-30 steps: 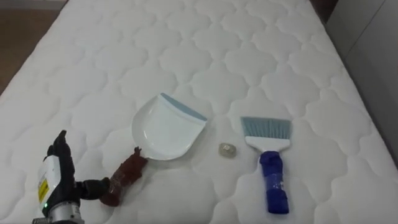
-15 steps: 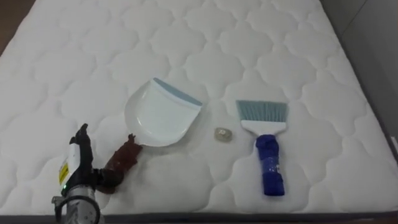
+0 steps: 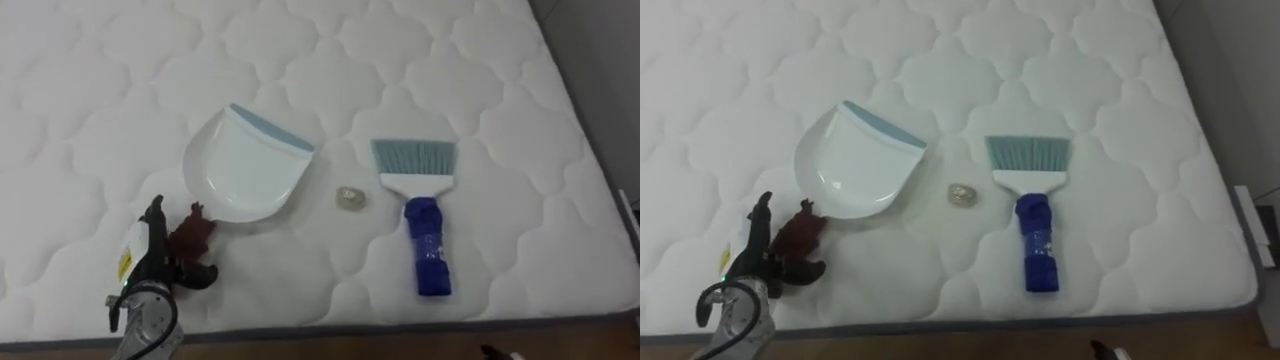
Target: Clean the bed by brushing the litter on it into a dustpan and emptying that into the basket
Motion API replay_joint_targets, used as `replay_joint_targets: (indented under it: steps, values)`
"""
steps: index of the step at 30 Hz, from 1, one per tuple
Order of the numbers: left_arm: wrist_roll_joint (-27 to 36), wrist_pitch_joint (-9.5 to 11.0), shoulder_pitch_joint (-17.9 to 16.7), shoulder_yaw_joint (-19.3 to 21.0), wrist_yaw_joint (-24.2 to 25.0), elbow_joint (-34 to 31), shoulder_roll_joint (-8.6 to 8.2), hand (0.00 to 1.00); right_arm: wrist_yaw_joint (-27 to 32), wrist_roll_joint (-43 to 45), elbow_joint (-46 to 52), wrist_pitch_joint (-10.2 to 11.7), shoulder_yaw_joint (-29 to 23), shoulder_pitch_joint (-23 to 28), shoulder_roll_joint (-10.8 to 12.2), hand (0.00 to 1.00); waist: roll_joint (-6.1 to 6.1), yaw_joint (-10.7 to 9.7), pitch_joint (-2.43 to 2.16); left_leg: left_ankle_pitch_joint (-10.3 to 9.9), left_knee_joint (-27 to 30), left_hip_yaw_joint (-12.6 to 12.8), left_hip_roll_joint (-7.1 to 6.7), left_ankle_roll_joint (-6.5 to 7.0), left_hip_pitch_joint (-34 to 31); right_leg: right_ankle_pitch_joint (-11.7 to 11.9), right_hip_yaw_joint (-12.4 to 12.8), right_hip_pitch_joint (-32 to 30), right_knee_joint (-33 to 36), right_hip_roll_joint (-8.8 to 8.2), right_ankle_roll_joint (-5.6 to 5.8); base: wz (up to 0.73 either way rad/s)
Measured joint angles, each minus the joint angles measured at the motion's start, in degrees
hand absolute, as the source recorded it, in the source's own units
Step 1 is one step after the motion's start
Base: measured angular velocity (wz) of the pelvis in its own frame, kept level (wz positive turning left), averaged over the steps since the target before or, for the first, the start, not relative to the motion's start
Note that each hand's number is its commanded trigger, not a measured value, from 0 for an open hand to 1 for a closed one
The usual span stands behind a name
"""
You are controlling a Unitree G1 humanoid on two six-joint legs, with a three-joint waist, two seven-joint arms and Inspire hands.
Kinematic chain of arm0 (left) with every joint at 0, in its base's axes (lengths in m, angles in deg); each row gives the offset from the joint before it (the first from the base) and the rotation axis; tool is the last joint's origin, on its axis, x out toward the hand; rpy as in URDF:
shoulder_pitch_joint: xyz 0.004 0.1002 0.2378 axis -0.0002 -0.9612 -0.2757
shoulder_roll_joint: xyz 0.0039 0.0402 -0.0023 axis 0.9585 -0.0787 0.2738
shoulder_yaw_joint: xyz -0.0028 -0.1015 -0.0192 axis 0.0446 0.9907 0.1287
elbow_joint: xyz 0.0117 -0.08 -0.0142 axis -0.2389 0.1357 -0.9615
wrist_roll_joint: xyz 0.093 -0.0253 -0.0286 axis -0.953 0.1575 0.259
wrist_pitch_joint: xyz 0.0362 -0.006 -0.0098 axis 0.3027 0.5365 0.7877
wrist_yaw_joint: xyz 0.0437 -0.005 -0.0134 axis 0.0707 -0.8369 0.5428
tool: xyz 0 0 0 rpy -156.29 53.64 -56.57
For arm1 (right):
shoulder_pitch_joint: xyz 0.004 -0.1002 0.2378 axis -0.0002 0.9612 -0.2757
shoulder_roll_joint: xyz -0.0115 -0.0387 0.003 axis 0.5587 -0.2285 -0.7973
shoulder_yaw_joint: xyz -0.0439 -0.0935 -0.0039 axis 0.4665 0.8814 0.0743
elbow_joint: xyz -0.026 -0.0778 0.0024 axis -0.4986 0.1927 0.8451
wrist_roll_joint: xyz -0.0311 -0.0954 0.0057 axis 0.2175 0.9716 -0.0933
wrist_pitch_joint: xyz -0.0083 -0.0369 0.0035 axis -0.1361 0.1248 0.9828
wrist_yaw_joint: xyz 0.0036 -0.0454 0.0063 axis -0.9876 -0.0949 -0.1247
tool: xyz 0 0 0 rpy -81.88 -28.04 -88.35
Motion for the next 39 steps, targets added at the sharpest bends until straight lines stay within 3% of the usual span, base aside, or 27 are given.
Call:
replay_joint_targets:
  steps: [5,6,7,8,9,10,14,21,22,23,24,29,35,39]
  values:
    - [0.6,0.4,2.1,-0.7,-0.2,1.5,-0.01,0.00,1.6,-0.7,-0.8,0.0,0.7,-1.2,0.0,0.00,0.20,0.1,0.25,0.1,0.2,-0.4,0.40,-0.11,-1.4,-0.2,-0.7,-3.3,3.2,0.09,-0.23,-0.05]
    - [0.6,0.4,3.6,-0.8,-0.4,3.2,0.01,0.00,2.4,-0.9,-0.8,0.1,1.3,-1.4,0.1,0.00,0.26,0.2,0.74,0.2,0.3,-3.0,0.38,-0.28,-1.4,-1.3,-0.6,-6.0,6.4,0.29,-1.13,-0.18]
    - [0.6,0.4,4.2,-0.8,-0.5,3.9,0.11,0.00,2.8,-1.0,-0.8,0.3,1.5,-1.6,0.2,0.00,0.13,0.5,0.95,0.3,0.4,-3.9,0.36,-0.44,-1.5,-1.1,-0.1,-7.2,6.1,0.69,-1.50,-0.26]
    - [0.9,0.4,5.3,-0.7,-0.8,5.1,0.53,0.00,3.2,-1.1,-0.8,0.7,2.1,-2.4,0.3,0.00,-0.31,0.6,1.52,0.3,0.8,-4.6,0.03,-0.50,-2.0,2.3,1.7,-9.6,2.8,1.28,-2.61,-0.05]
    - [1.2,0.4,6.0,-0.7,-1.0,6.5,0.25,0.00,3.9,-1.0,-0.8,0.7,2.3,-2.8,0.1,0.00,0.46,-0.7,1.62,0.3,1.0,-4.3,0.26,-0.89,-2.7,4.0,1.8,-10.1,3.3,1.30,-2.72,0.04]
    - [1.2,0.4,6.3,-0.6,-1.0,6.9,0.27,0.00,4.1,-0.9,-0.8,0.7,2.3,-2.8,0.1,0.00,0.45,-1.0,1.62,0.4,0.9,-3.8,0.36,-1.06,-2.8,4.1,1.9,-10.1,3.3,1.32,-2.74,0.15]
    - [2.6,0.4,8.9,-0.3,-2.0,10.3,0.45,0.00,4.1,-1.0,-1.1,0.3,4.2,-3.2,-0.1,0.00,0.36,-1.4,1.65,0.5,1.0,2.3,1.67,-1.23,-4.7,4.0,1.5,-11.5,3.3,1.53,-2.79,0.07]
    - [3.5,0.4,10.6,-0.9,-2.4,13.3,0.71,0.00,3.7,-3.3,-1.0,-0.8,6.2,-4.4,-0.1,0.00,0.32,-2.0,1.62,0.5,1.1,6.0,2.34,-1.23,-6.0,4.0,0.8,-13.6,5.4,1.25,-2.83,0.03]
    - [3.5,0.5,10.9,-0.9,-2.4,13.9,0.75,0.14,3.7,-3.3,-1.0,-0.8,6.2,-4.4,-0.1,0.00,0.32,-2.1,1.62,0.6,1.1,6.3,2.36,-1.23,-6.0,3.9,0.8,-13.7,5.6,1.20,-2.88,-0.03]
    - [3.5,0.4,11.3,-0.9,-2.4,14.8,0.86,0.47,3.7,-3.5,-1.0,-0.8,6.3,-4.5,-0.1,0.00,0.26,-2.1,1.53,0.6,1.1,6.7,2.37,-1.22,-6.2,3.9,1.2,-14.4,6.5,1.14,-2.96,-0.07]
    - [3.5,0.4,11.8,-0.9,-2.4,15.5,1.06,1.00,3.8,-3.9,-0.7,-0.9,6.3,-4.6,-0.1,0.00,0.25,-2.1,1.53,0.5,1.4,6.7,2.35,-1.22,-6.8,3.9,1.2,-15.5,7.6,1.02,-2.96,-0.06]
    - [4.6,-0.1,12.4,-2.1,-2.4,15.9,2.08,1.00,4.3,-4.0,-0.4,-2.2,6.2,-4.9,-0.1,0.00,0.25,-2.6,1.53,0.6,2.5,7.5,2.27,-1.20,-8.4,3.6,1.0,-17.7,10.3,0.42,-3.08,0.02]
    - [6.7,-0.4,14.1,-1.9,-2.5,17.8,5.07,1.00,4.4,-5.8,1.9,-3.3,6.3,-4.9,0.0,0.00,0.23,-2.7,1.53,0.7,3.8,8.6,2.11,-0.84,-11.0,3.3,1.5,-20.3,11.4,0.08,-3.46,-0.01]
    - [8.4,-2.3,14.5,-1.9,-2.9,17.9,4.82,1.00,4.3,-5.8,2.6,-3.5,6.4,-5.1,0.0,0.00,0.16,-2.9,1.54,0.7,4.7,9.5,2.00,-0.85,-13.8,3.0,2.6,-23.5,13.2,-0.06,-4.07,-0.05]
